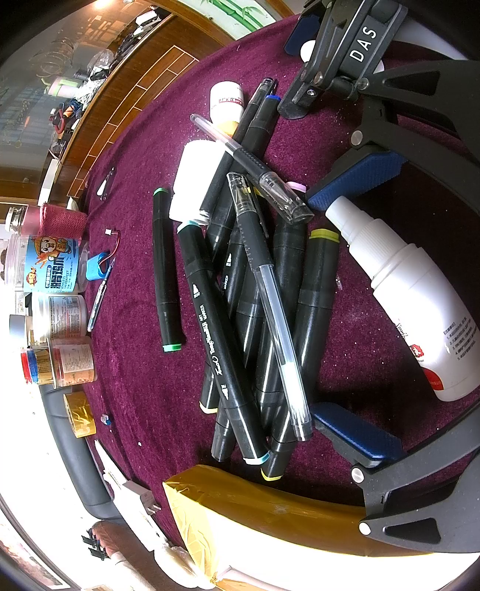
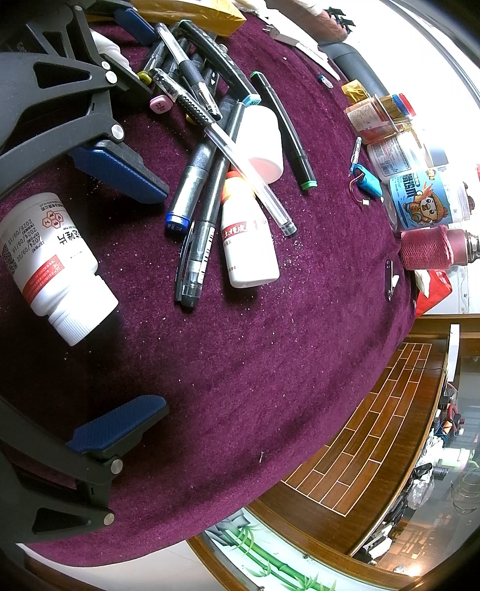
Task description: Organize rigid objects
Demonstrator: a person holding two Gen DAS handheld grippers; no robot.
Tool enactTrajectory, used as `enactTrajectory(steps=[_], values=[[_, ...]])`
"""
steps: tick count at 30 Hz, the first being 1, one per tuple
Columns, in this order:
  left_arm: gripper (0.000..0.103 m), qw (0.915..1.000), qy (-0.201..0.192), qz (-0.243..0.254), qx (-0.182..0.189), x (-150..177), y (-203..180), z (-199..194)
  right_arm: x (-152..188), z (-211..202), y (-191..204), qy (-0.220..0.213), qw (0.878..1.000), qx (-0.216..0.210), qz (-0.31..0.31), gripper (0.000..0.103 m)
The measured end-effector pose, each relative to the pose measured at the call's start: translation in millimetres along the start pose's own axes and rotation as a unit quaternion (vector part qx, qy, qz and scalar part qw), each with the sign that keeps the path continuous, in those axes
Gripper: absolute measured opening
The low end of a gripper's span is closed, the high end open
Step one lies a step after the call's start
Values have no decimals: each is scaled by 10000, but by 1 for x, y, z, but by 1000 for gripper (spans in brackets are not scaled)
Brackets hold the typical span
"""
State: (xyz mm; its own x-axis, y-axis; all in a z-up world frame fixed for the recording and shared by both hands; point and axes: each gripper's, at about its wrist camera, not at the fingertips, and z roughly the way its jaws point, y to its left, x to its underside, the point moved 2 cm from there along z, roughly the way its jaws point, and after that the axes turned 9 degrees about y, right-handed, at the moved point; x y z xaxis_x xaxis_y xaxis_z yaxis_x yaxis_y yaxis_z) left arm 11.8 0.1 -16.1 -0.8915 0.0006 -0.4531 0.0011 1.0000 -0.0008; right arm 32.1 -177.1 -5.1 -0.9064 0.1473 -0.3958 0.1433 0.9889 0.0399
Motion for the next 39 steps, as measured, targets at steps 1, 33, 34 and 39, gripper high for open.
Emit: enactTrajectory(steps=[1, 33, 34, 39], values=[[103, 10000, 0, 0, 0, 0, 0, 0, 0, 0, 0, 0, 10000, 0, 0, 102], [103, 9991, 283, 311, 59, 21, -5, -11, -2, 3, 3, -1, 9999, 81, 65, 102], [103, 9991, 280, 301, 43, 22, -5, -12, -2, 3, 3, 23, 10000, 66, 23, 102], [103, 9992, 292, 257, 101, 22, -3, -12, 0, -23, -6, -67, 9998, -167, 55, 86]])
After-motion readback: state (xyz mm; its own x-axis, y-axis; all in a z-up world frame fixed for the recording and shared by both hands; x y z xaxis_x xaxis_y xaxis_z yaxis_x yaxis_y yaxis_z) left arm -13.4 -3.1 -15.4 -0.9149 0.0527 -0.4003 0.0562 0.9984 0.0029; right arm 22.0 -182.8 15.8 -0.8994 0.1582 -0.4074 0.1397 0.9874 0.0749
